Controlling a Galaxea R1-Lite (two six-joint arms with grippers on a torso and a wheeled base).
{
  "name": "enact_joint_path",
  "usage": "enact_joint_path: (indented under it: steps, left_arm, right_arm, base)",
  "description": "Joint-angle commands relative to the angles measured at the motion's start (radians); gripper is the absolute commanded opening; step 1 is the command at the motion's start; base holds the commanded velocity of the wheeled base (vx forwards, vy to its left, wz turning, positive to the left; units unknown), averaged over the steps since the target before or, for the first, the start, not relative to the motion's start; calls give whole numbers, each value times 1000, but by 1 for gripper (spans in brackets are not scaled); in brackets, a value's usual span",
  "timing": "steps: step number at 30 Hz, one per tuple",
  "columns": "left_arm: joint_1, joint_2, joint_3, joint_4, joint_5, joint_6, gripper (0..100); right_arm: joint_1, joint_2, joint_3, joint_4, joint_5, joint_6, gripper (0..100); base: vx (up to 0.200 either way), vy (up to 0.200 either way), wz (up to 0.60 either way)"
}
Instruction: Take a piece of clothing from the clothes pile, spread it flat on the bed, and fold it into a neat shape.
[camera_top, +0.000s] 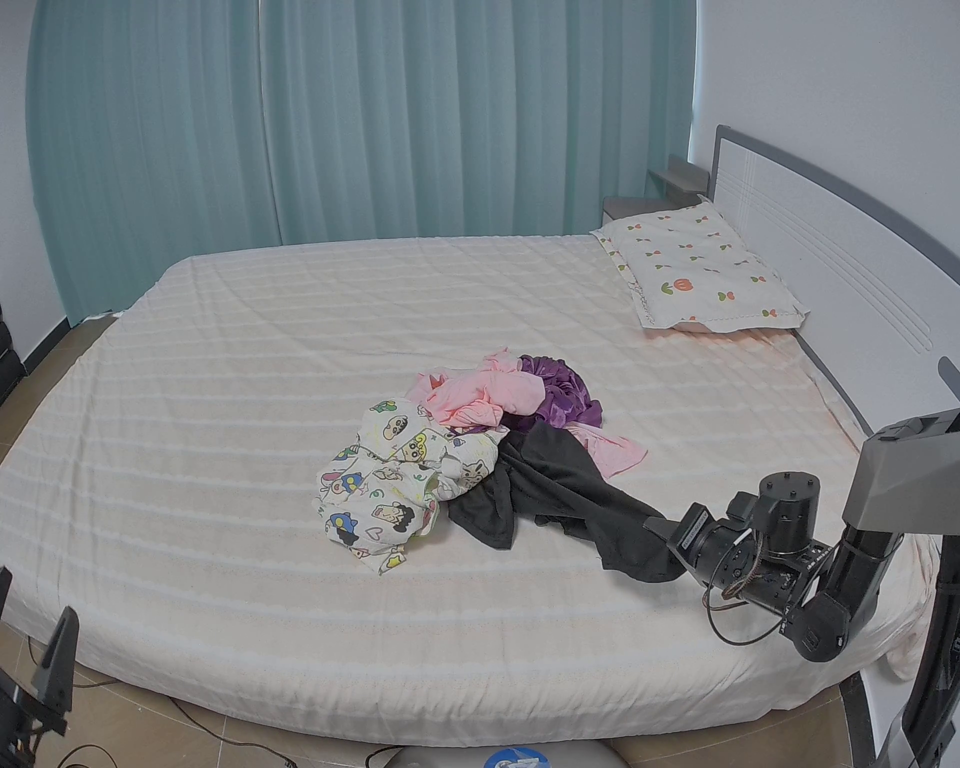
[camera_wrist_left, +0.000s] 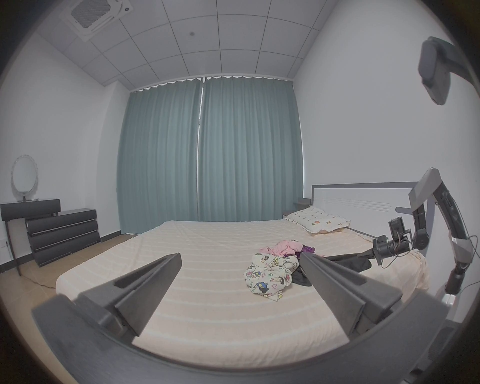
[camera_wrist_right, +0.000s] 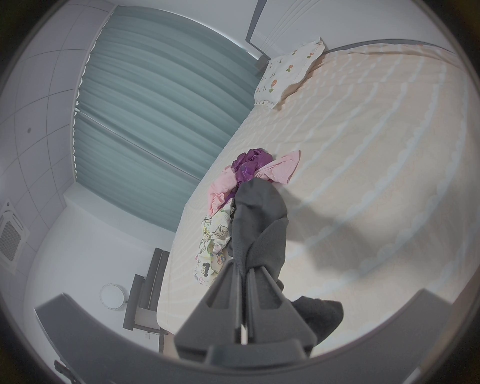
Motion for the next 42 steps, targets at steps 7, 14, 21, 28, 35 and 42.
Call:
enact_joint_path:
  steps: [7, 14, 21, 28, 35, 42]
  left_arm:
    - [-493, 1025, -168, -443, 244, -247, 100]
    - [-543, 1392, -303, -506, 314, -419, 100]
    - [-560, 1688, -501, -519, 323, -508, 100]
    - [-568, 1904, -705, -512, 323, -550, 100]
    - [-570, 2045, -909, -462, 320, -617, 100]
    - [-573, 2162, -1125, -312, 311, -648, 100]
  right_arm:
    - [-4, -27, 70, -97, 47, 21, 0]
    - [-6, -16, 70, -111, 47, 20, 0]
    - [-6, -7, 72, -122, 47, 15, 0]
    - [-6, -5, 70, -122, 46, 15, 0]
    - [-6, 6, 63, -122, 46, 15, 0]
    - [-6, 32, 43, -122, 40, 13, 0]
  base:
    - [0, 0, 0]
    - [0, 0, 0]
    - [0, 0, 0]
    - [0, 0, 0]
    - [0, 0, 0]
    - [0, 0, 0]
